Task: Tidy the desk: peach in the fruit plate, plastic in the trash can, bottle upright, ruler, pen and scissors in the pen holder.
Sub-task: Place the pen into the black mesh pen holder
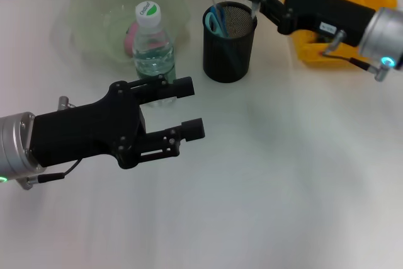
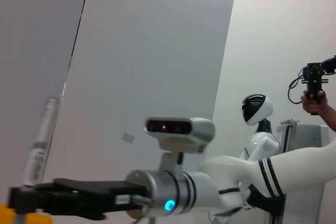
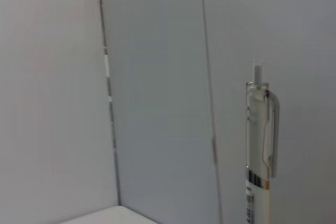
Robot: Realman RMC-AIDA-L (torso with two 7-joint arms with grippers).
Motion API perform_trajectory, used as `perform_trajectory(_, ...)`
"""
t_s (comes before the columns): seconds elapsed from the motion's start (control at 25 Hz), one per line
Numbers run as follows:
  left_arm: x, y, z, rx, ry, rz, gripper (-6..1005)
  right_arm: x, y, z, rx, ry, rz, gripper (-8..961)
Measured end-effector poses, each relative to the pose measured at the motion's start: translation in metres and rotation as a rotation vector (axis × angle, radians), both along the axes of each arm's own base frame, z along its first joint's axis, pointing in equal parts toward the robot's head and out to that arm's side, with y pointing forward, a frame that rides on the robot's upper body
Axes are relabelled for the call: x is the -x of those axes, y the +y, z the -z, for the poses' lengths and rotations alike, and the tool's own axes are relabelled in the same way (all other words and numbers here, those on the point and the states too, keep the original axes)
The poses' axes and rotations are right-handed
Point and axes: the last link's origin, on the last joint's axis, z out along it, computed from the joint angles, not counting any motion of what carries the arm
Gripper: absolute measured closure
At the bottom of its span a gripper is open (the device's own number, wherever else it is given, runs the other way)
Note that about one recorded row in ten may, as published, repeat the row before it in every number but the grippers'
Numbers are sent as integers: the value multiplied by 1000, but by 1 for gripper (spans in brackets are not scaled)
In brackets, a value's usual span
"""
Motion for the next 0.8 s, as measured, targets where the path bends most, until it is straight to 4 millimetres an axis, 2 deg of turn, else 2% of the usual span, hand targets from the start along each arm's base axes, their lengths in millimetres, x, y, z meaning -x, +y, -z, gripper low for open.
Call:
perform_trajectory(0.04,0,0,0,0,1,-1,309,1,9,5,-10,-20,35,819)
perform_trajectory(0.12,0,0,0,0,1,-1,310,2,13,7,-12,-29,51,819)
perform_trajectory(0.24,0,1,1,0,2,-2,311,5,23,22,-7,-80,79,818)
perform_trajectory(0.48,0,1,1,-7,6,-1,310,5,25,34,-5,-122,84,817)
perform_trajectory(0.8,-1,2,1,-13,7,6,311,4,26,35,-8,-120,95,814)
